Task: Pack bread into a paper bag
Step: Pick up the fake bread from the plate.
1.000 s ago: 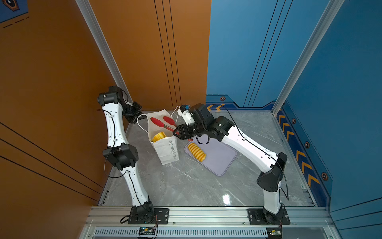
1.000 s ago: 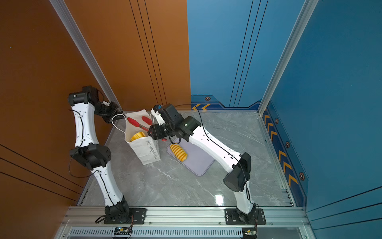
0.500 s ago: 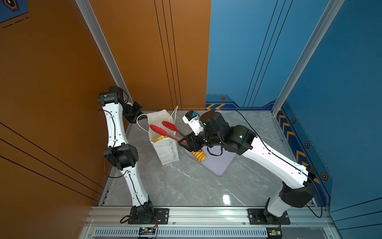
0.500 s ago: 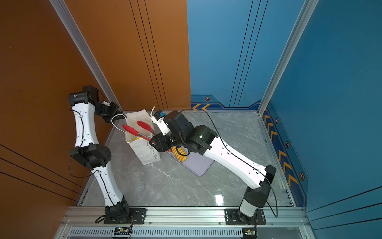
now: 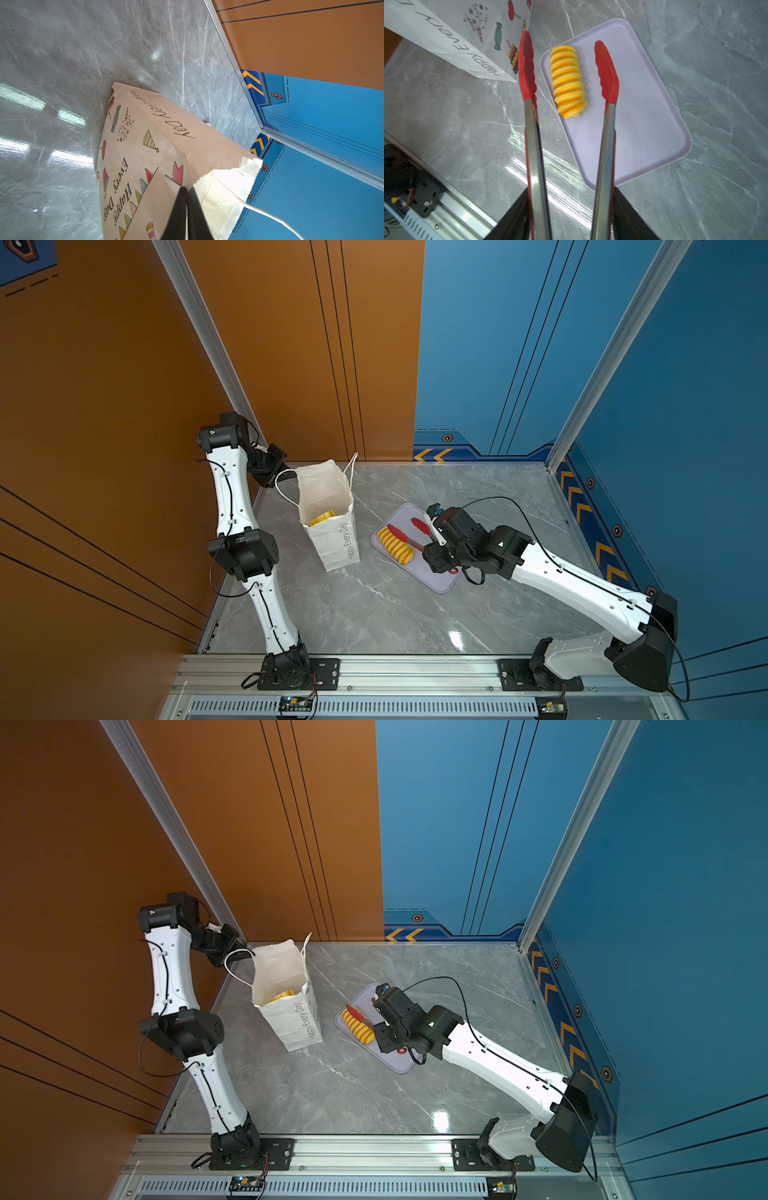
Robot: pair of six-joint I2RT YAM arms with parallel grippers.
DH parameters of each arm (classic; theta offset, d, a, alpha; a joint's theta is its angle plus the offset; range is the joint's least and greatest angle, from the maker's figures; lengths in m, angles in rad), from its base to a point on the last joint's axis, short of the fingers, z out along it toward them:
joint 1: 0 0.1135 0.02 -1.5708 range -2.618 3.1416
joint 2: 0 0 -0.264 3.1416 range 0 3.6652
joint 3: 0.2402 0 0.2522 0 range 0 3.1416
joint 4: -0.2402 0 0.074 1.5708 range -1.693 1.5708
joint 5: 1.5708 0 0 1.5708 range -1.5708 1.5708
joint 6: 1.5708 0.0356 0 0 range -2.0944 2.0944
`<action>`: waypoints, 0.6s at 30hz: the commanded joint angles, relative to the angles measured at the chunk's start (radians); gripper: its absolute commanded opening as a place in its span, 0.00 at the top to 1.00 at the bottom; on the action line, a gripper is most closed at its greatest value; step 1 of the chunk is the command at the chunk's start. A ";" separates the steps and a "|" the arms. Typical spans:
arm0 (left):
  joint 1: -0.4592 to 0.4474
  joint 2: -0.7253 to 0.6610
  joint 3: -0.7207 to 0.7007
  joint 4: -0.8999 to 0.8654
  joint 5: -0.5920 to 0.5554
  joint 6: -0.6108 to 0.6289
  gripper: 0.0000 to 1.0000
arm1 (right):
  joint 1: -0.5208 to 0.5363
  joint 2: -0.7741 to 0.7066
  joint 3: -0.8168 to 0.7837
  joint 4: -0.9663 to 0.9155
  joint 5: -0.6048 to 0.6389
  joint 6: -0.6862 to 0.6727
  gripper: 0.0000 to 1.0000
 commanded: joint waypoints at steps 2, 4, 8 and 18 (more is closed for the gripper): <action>-0.003 0.004 -0.006 -0.152 0.022 0.014 0.92 | -0.012 -0.025 -0.065 0.084 -0.009 0.013 0.40; -0.003 0.004 -0.007 -0.152 0.021 0.013 0.92 | -0.017 -0.004 -0.072 0.103 -0.030 0.017 0.41; -0.002 0.003 -0.007 -0.152 0.021 0.014 0.92 | -0.019 0.055 -0.063 0.136 -0.053 0.018 0.41; 0.001 0.004 -0.007 -0.150 0.023 0.013 0.92 | -0.020 0.272 0.028 0.171 -0.096 -0.002 0.43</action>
